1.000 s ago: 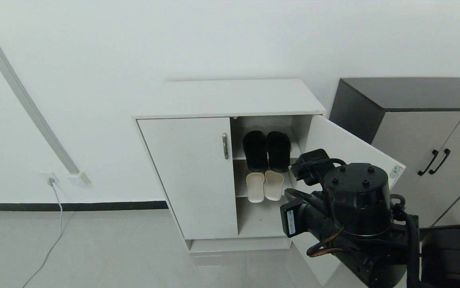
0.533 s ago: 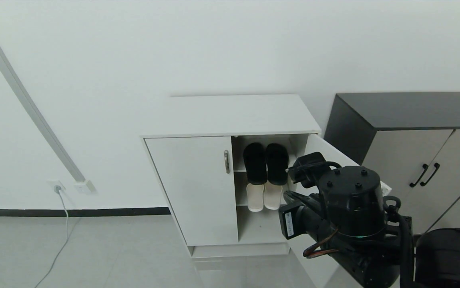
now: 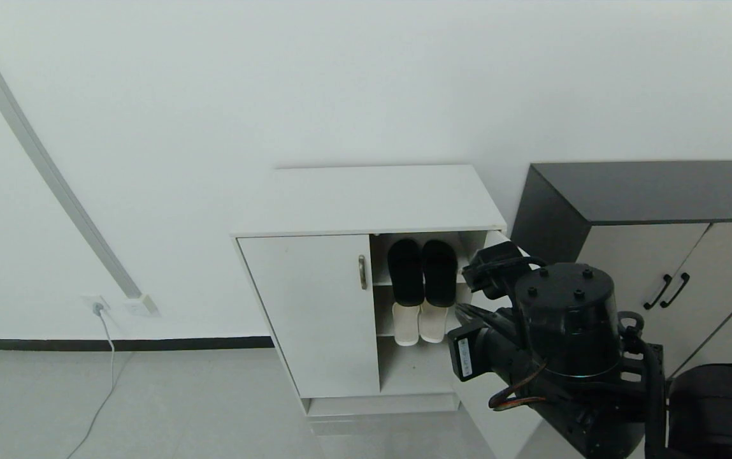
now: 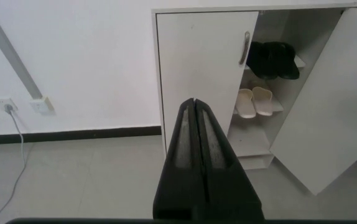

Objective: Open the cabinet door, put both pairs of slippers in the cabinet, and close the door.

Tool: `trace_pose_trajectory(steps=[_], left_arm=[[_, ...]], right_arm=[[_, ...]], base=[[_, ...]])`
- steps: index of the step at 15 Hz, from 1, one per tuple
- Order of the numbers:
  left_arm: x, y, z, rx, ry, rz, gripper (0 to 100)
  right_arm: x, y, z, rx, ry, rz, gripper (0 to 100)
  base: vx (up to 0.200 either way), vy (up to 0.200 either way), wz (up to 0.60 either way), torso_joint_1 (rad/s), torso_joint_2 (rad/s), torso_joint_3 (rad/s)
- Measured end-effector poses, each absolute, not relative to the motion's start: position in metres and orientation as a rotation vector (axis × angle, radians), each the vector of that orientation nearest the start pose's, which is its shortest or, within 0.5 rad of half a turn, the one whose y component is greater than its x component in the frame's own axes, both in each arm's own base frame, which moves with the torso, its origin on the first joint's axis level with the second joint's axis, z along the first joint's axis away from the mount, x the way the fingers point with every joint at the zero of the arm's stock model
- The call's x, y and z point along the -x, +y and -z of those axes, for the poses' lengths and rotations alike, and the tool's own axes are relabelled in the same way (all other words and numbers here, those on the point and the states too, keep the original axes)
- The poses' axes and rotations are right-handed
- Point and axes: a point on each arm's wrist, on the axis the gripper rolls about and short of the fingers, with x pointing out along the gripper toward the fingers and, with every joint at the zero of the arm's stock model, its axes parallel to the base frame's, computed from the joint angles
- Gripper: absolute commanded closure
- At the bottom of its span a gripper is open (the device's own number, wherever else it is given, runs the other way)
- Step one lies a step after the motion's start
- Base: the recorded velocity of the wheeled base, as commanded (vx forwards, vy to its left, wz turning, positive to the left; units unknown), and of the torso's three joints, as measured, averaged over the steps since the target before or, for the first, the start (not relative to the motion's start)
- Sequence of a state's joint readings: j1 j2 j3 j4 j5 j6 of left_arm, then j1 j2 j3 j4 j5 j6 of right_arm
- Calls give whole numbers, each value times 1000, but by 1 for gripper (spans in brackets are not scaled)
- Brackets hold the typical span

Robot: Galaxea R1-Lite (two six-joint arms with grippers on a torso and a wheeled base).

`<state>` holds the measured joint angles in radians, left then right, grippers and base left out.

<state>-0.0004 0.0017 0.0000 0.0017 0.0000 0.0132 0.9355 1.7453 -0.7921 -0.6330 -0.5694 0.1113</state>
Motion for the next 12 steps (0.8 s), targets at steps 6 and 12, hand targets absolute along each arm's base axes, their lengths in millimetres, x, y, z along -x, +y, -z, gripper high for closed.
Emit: trace_pose_trajectory(steps=[6,12], left_arm=[[23,0,-75,-8,3,0,100],[23,0,-75,-6,3,0,100]], right_arm=[[-192,241,-164,129,257,-352,100],[-192,241,-164,131,257,-349,100]], base=[[0,0,-100,0,0,0],[0,0,-600,-2,2,2]])
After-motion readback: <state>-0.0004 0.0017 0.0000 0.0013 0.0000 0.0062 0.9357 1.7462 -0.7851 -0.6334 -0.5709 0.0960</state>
